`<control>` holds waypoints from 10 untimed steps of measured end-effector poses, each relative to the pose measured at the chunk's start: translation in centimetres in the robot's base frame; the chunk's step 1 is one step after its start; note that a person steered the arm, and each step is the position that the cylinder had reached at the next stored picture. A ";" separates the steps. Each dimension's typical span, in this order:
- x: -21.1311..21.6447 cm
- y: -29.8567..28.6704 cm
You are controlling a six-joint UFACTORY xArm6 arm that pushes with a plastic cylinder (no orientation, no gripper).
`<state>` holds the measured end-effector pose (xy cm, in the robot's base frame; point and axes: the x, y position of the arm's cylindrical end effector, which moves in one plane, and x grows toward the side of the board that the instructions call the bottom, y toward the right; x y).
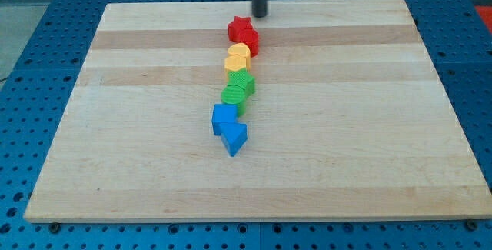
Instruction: Push green circle down a bit
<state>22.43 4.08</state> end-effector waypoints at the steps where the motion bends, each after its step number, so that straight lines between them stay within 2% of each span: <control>1: 1.6 9.1; 2: 8.7 11.9; 3: 14.1 11.0; 6: 14.7 11.9; 7: 19.0 15.5; 8: 25.5 17.7; 9: 28.5 17.6; 10: 28.5 16.9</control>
<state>50.91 21.02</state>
